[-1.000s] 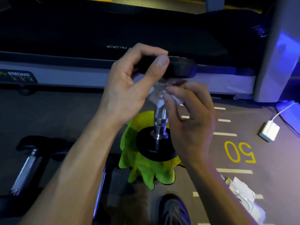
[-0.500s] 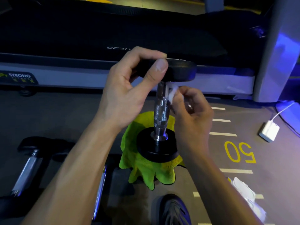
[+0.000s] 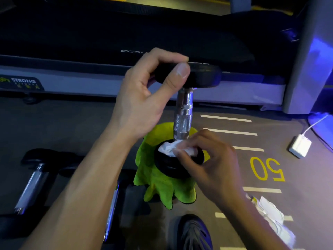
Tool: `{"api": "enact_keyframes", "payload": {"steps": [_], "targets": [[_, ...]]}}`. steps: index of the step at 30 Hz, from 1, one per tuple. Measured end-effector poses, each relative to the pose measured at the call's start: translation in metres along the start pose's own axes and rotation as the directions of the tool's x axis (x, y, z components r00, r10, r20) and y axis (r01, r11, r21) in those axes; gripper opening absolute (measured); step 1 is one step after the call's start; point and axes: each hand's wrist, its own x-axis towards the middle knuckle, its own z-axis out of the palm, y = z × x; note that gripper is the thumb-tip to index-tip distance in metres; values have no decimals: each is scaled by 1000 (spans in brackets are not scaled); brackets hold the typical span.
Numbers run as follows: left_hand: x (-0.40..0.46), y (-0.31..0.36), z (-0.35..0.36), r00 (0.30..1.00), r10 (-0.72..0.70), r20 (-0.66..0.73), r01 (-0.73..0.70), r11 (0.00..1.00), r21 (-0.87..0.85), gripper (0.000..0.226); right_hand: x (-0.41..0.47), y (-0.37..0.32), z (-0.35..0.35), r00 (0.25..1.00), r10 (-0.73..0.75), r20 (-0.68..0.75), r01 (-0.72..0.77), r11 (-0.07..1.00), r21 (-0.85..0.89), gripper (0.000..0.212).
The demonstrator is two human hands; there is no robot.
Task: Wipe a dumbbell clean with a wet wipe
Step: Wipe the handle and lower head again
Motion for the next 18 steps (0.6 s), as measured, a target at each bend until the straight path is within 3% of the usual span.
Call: {"api": "enact_keyframes", "payload": {"steps": [2, 5, 8, 11, 14, 18], "targets": [[-1, 2, 2, 1000, 7, 20, -7, 1000, 6, 17, -2, -4, -6, 998, 35, 47, -32, 997, -76, 2], [-2, 4, 3, 1000, 6, 21, -6, 1000, -6, 18, -1, -22, -1, 997, -4, 77, 31, 935, -354, 4], [-2, 2, 0, 999, 12, 35, -12, 1000, -8, 18, -3, -38, 16, 989, -69, 131, 131, 827, -546, 25], [0, 0, -4, 997, 28, 68, -26, 999, -28, 19, -3, -23, 3, 977, -106, 187, 169, 917, -360, 19], [1, -1, -5, 997, 46, 67, -43, 998, -48, 16, 0, 0, -23, 969, -23, 244, 33, 999, -35, 11], [-1, 1, -3, 997, 45, 65, -41, 997, -59, 16, 6, 6, -29, 964, 78, 256, -76, 997, -16, 12]]}}
